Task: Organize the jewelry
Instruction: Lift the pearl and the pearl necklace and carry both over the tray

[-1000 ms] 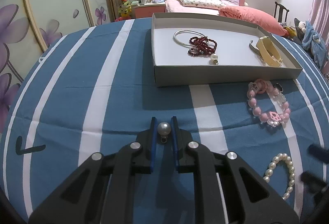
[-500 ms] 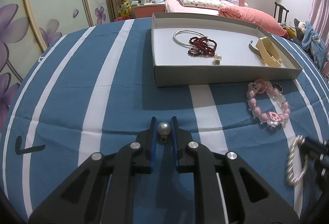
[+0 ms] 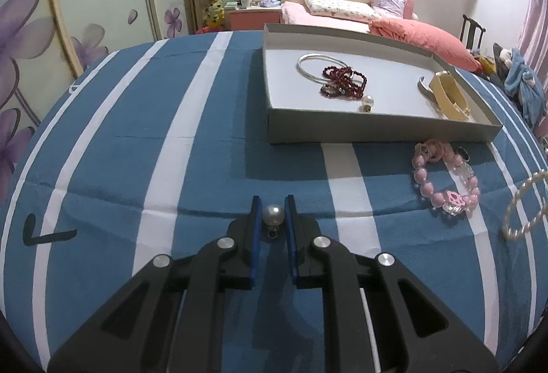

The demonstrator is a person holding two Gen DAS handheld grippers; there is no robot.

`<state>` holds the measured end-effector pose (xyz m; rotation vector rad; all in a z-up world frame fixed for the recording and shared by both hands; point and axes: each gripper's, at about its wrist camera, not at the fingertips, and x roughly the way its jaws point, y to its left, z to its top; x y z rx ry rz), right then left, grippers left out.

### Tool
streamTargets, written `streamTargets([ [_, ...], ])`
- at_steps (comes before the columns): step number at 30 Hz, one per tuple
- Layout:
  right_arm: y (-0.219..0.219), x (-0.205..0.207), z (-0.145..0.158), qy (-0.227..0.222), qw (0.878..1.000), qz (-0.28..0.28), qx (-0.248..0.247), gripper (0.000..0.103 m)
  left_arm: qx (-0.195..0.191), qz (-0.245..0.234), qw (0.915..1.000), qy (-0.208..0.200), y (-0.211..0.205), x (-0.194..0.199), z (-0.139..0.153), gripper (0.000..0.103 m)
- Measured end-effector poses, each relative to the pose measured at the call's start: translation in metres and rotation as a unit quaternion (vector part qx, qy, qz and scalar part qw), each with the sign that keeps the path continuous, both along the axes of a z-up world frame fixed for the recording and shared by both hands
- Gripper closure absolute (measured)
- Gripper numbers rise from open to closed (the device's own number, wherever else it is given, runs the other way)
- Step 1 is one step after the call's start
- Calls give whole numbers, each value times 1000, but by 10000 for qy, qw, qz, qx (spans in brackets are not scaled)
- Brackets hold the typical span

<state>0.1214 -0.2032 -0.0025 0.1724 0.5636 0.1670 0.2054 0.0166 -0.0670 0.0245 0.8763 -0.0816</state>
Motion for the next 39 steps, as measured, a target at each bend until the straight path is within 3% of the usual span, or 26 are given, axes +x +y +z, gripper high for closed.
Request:
streamTargets([
  [7,-5,1,13,-314,9994,-79,124,93,59,8,9994,-334,-5,-13,12,89],
  [14,-2,1,19,-546,9984,-103,99,93,215,37,9955,-921,-13,-28,34,89],
  [26,2,-4,31,-921,9957,-139,-18,93,749,244,9750,-2078,-37,-54,75,89],
  [39,12,-10,48,-1542,9878,-183,-117,93,759,253,9628,-2582,-60,-58,90,89],
])
